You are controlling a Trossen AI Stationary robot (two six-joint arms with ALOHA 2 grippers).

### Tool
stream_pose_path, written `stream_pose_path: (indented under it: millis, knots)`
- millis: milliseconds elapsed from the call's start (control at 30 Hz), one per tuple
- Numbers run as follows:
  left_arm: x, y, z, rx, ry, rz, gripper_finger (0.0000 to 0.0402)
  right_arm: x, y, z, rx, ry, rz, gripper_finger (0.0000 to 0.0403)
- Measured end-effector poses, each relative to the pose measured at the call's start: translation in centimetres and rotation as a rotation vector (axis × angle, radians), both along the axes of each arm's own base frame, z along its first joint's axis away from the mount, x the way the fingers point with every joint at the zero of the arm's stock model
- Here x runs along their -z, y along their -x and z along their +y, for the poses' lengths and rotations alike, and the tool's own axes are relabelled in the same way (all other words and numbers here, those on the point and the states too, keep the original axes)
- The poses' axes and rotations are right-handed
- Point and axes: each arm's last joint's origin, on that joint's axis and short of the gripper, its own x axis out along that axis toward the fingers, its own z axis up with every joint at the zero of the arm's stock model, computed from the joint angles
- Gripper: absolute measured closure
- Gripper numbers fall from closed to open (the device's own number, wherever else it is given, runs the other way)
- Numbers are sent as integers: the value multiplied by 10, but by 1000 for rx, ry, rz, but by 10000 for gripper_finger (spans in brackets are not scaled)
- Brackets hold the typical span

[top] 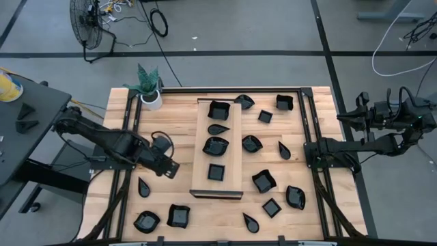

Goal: Pick & Place Mini shaped plates
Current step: Stack the drop shaped plate on top of the drop shaped plate

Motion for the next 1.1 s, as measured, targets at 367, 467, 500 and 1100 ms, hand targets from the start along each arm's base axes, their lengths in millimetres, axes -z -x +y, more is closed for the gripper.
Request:
stream_pose_path:
  millis: [367,467,500,1100]
  knots:
    - [18,5,-27,4,-30,125,280,0,0,0,0,0,0,369]
    - [23,4,-35,-62,6,150,280,0,0,0,0,0,0,369]
    - [25,4,-38,-99,22,158,280,0,0,0,0,0,0,369]
    - [78,-9,-78,-457,36,372,280,0,0,0,0,0,0,369]
